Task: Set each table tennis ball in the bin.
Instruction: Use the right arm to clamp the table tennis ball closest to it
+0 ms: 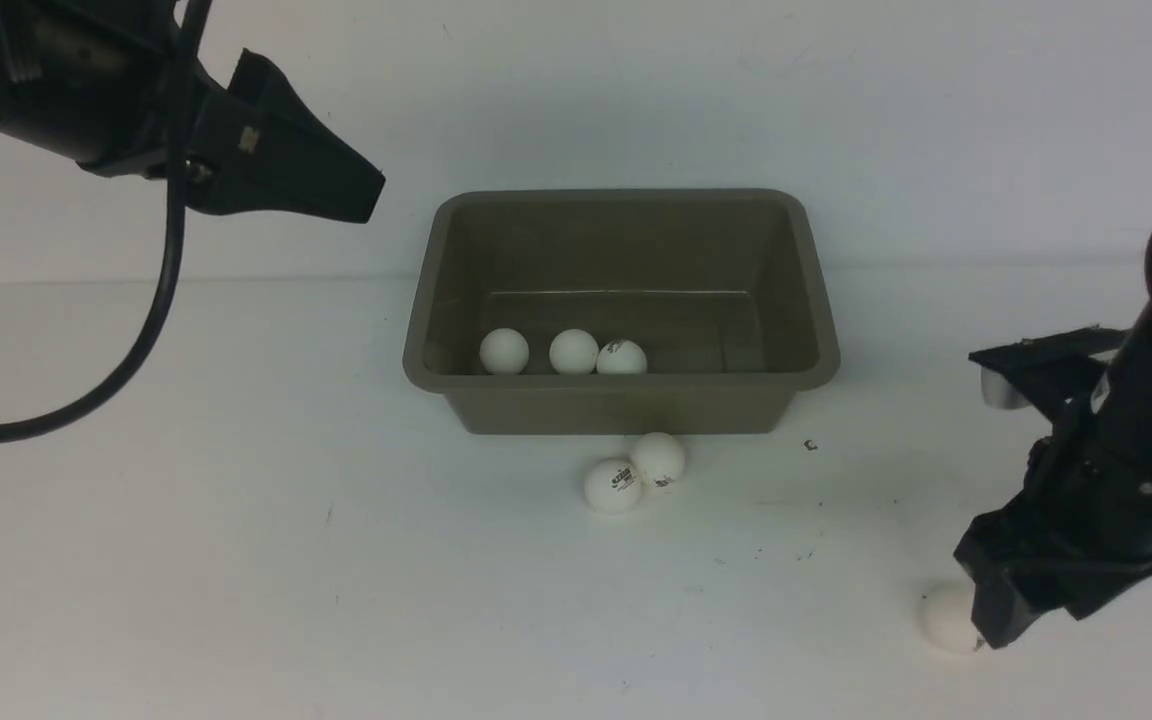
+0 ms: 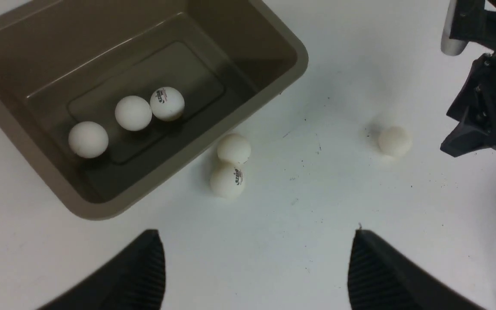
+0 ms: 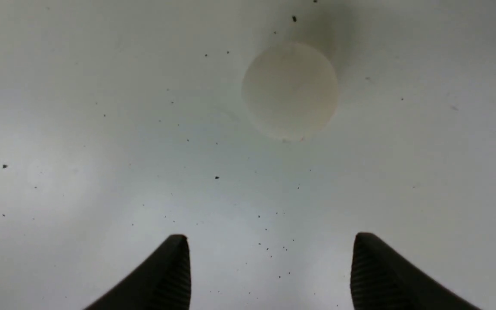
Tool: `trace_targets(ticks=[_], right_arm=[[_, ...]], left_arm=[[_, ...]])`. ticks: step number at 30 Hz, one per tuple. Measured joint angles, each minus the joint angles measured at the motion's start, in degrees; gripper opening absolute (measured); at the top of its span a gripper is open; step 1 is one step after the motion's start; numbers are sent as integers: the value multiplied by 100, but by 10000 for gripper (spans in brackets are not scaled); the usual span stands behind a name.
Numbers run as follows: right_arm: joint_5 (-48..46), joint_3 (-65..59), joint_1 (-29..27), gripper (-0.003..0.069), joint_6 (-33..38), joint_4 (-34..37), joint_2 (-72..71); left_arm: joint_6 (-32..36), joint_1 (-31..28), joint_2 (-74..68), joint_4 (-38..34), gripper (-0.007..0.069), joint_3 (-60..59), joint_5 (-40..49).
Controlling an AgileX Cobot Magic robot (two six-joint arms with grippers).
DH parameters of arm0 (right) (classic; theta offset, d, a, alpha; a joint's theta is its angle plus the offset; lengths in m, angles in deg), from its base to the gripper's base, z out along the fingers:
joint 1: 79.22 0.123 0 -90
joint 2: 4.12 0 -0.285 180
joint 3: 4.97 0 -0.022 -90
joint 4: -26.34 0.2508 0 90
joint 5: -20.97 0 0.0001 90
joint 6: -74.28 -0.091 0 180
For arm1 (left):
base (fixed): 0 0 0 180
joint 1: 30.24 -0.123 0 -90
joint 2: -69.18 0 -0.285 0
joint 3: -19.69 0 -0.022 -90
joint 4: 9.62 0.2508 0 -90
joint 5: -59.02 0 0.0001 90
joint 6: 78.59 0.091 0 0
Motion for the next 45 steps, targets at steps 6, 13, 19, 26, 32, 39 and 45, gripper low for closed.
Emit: trace_targets(ticks=[6,13,19,26,32,39,45], right_arm=[[10,-41,0,451,-13,54,110],[52,-604,0,451,-13,87,300],[155,-938,0,451,78,291,323],[591,-952,0,451,180,541,467],[976,-952,0,451,415,928,819],[1375,-952,0,451,671,1281,830],[1290,-803,0,451,801,1292,830]], left_arm=[[5,0,0,-33,511,0,13],[5,0,0,-44,511,0,27],[5,0,0,-133,511,0,32],[5,0,0,-172,511,0,33],[5,0,7,-179,511,0,38],[5,0,8,-201,511,0,40],[5,0,8,-201,511,0,40]])
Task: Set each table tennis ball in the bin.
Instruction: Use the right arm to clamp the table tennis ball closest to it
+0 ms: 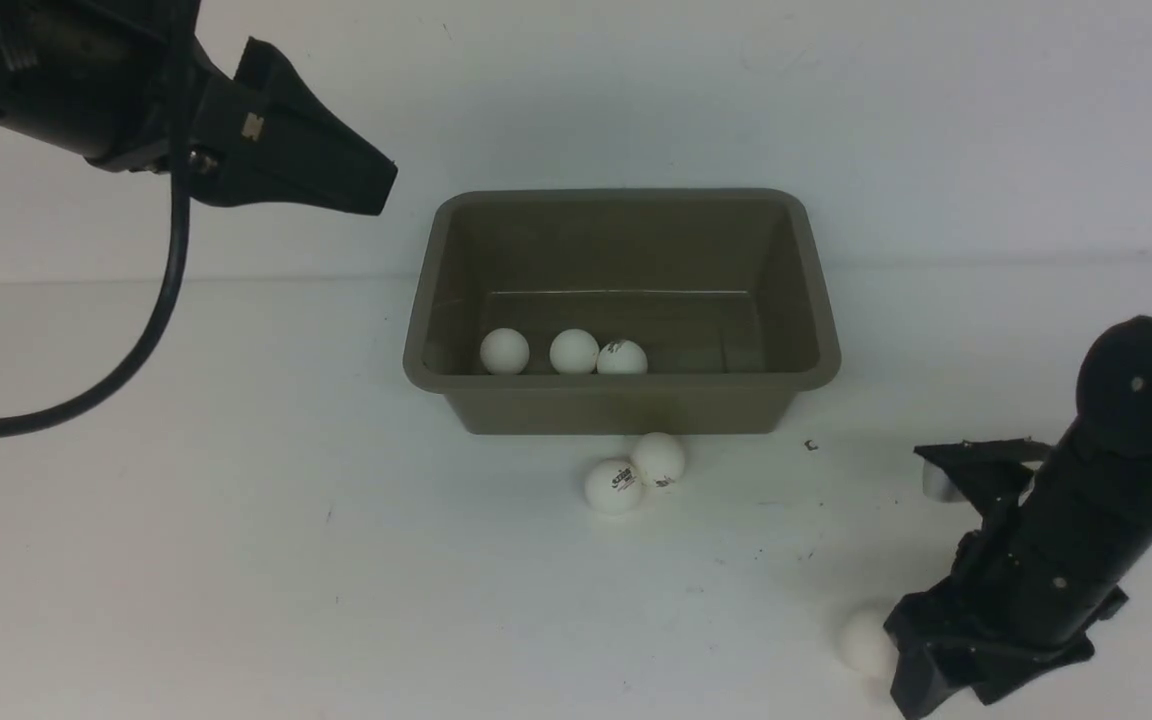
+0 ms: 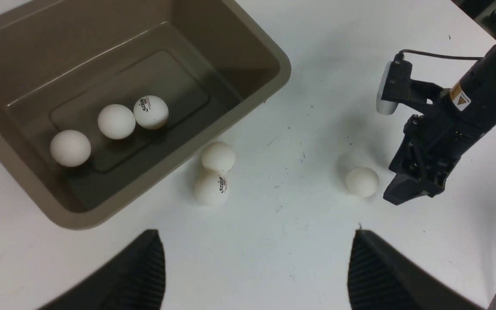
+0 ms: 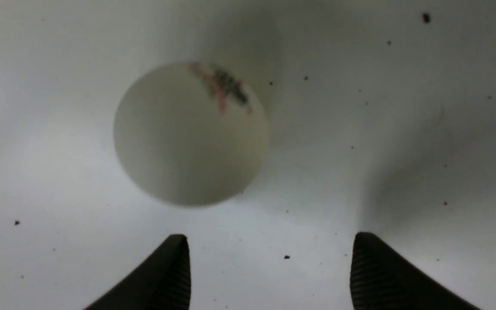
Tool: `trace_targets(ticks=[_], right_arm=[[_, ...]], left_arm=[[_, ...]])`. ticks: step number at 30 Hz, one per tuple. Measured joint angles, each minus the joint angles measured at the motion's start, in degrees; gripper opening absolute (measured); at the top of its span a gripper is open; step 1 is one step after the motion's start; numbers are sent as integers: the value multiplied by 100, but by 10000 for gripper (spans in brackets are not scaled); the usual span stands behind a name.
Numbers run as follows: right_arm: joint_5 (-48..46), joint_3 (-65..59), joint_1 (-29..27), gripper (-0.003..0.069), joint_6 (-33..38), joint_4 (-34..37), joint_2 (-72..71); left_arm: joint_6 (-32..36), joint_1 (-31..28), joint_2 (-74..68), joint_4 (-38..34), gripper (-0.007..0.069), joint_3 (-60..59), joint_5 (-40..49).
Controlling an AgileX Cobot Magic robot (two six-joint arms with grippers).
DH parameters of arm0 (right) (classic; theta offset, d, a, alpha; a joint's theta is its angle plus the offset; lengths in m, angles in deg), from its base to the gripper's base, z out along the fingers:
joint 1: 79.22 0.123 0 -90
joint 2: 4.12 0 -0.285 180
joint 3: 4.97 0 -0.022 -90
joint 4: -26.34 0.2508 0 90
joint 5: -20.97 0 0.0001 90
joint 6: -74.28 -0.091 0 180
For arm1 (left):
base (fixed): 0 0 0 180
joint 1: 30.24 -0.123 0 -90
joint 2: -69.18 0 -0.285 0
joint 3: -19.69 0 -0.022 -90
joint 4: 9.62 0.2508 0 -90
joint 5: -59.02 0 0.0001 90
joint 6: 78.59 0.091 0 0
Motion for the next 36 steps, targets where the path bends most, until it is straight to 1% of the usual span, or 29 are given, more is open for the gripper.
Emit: trace_targets(ticks=[3,5,6,7,10,13,18,22,27,36], right_arm=[[-229,208,0,451,302,156,0],[-300,375,0,451,517,456,0],[-300,394,0,451,534,485,0],[-300,509,0,451,642,662,0],[-231,783,30,451,718,821,0],[-207,1030,59,451,723,765,12],[-115,1432,65,451,669,466,130],[-97,1809,65,451,655,220,546],[56,2050,65,451,655,153,871],[68,2097,76,451,685,185,1031]], left_arm=[[0,0,0,0,511,0,0],[0,0,0,0,510,0,0],[0,0,0,0,510,0,0],[0,0,0,0,509,0,0],[0,0,0,-1,484,0,0],[51,0,0,-1,461,0,0],[89,0,0,-6,457,0,0],[89,0,0,-6,457,0,0],[89,0,0,-11,457,0,0],[89,0,0,-11,457,0,0]])
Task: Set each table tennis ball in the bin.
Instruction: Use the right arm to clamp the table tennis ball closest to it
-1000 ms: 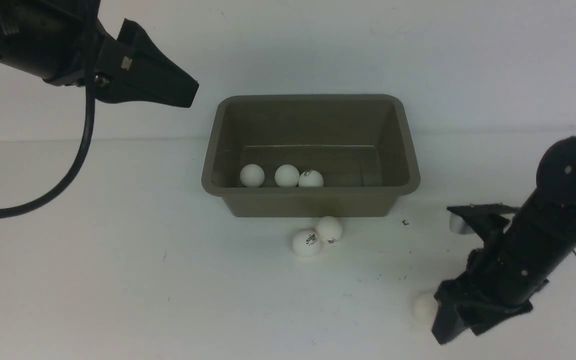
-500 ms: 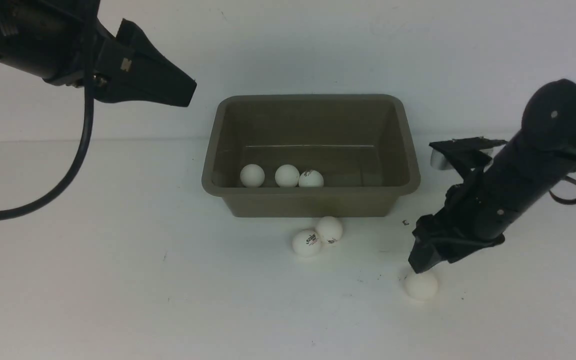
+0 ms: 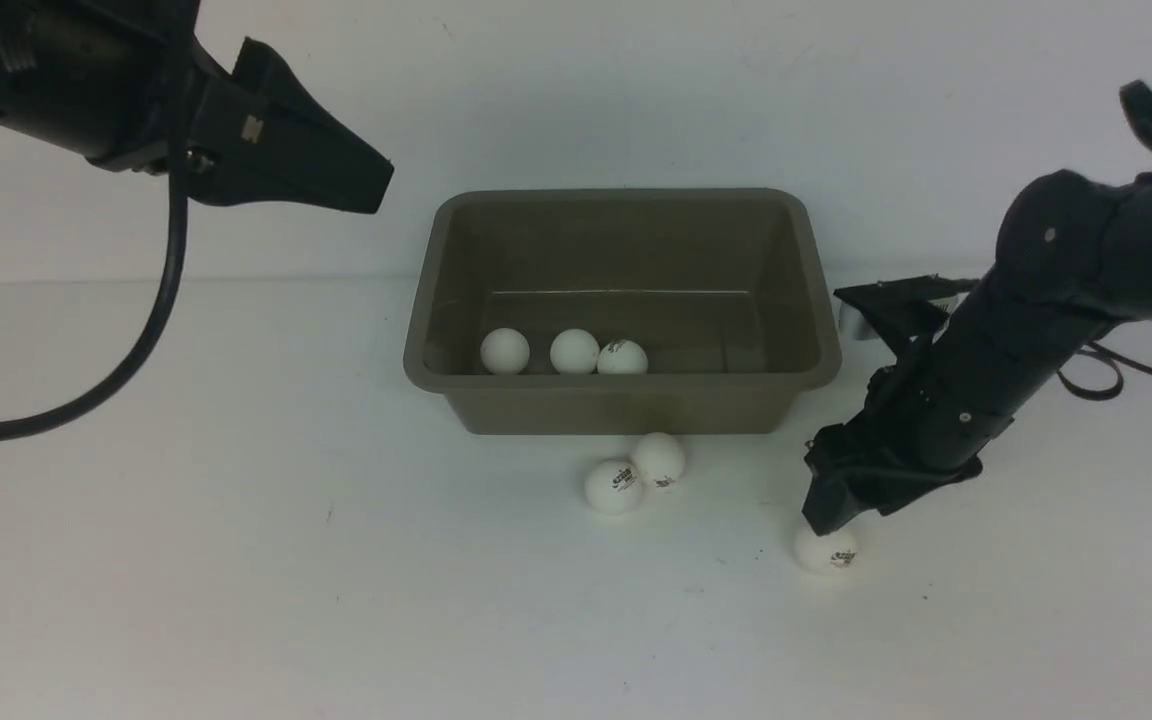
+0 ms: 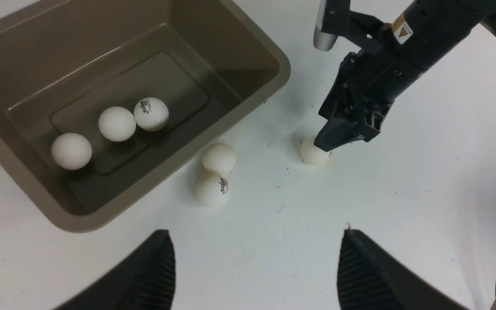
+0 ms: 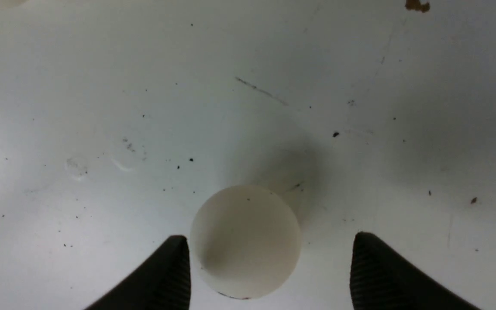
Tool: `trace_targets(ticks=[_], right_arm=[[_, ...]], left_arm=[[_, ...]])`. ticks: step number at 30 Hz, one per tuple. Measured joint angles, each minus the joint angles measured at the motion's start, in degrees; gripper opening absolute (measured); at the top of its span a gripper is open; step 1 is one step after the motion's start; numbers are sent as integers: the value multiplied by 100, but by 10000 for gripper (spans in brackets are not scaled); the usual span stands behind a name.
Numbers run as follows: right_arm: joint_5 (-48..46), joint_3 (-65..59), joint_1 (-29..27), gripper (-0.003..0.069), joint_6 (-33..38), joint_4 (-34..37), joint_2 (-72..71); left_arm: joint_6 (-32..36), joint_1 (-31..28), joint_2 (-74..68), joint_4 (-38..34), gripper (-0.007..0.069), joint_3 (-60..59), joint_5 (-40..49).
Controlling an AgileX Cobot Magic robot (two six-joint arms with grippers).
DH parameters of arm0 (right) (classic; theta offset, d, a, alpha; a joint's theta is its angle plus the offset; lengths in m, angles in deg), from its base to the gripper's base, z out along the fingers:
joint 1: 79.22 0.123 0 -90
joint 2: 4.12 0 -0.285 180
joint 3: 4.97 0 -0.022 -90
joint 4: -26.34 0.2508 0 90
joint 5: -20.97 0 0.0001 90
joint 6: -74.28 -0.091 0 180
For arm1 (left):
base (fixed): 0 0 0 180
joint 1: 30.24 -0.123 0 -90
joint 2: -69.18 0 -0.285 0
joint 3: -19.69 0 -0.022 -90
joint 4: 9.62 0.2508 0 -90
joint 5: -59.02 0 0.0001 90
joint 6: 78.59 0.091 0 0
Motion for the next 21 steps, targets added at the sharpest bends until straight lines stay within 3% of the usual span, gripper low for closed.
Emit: trace_targets(ticks=[14,19,21], right_arm=[[89,6,269,451,91,214,399],[71,43,317,362,-19,158,428],[-1,130,317,362,-36,53,406]], left_arm=[[0,0,0,-12,457,0,0],[0,0,0,-12,457,0,0],[0,0,0,-12,457,0,0]])
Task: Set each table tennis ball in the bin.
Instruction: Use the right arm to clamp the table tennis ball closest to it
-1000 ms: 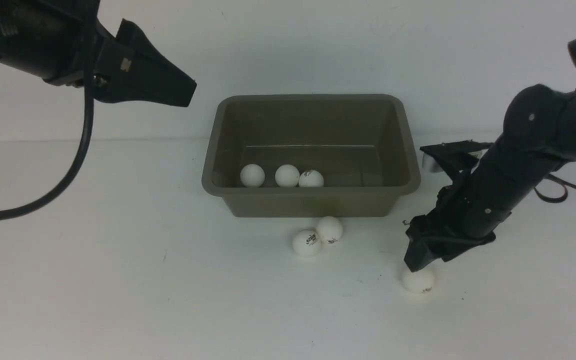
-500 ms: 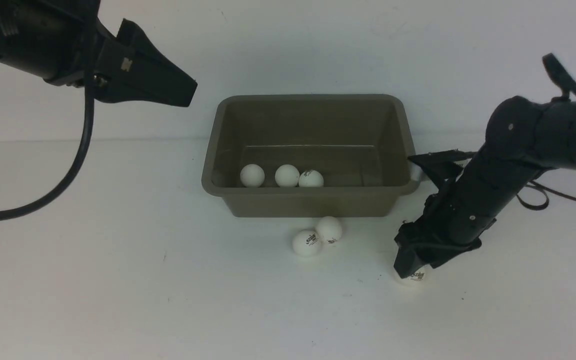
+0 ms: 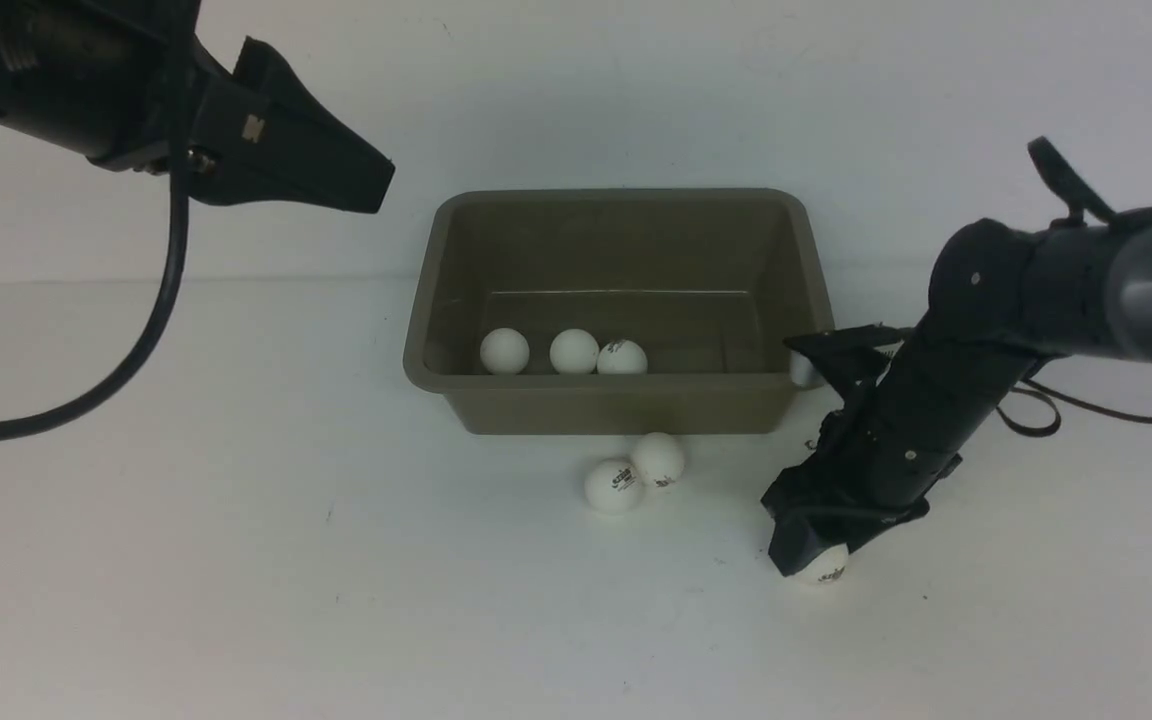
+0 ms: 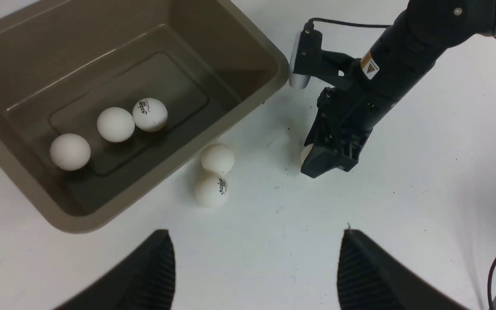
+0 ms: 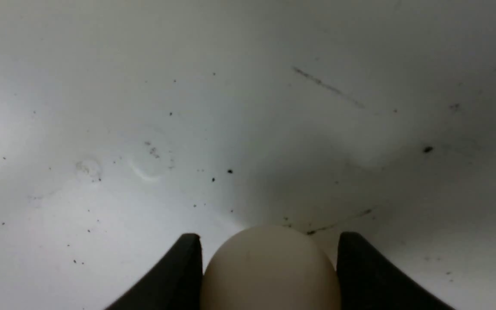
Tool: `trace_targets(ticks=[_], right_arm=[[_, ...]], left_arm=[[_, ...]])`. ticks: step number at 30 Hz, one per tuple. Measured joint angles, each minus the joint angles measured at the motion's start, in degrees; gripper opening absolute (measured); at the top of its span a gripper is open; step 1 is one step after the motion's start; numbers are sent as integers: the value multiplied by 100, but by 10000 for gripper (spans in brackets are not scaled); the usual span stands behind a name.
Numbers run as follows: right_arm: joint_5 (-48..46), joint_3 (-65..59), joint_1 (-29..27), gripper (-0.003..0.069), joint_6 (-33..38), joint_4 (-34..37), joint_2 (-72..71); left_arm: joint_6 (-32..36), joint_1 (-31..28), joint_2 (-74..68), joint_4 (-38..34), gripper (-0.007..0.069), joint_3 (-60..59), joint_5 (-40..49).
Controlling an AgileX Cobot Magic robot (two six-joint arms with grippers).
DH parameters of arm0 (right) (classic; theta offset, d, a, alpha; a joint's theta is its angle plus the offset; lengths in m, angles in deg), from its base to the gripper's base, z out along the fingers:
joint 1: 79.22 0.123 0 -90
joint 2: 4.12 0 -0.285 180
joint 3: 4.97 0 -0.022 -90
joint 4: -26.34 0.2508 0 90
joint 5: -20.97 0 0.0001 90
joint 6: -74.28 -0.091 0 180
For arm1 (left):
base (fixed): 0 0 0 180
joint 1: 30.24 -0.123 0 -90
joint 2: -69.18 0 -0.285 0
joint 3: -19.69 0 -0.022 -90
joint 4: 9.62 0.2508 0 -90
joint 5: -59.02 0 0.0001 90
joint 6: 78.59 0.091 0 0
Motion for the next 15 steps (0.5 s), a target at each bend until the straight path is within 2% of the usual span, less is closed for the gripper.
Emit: trace_targets(ticks=[10,15], right_arm=[[-594,942,6,363,-118,-911,-824],[-792,1813,6,363,-149,-1226,-1168]], left_arm=[[2,0,0,0,457,0,-6],[7,0,0,0,457,0,-11]])
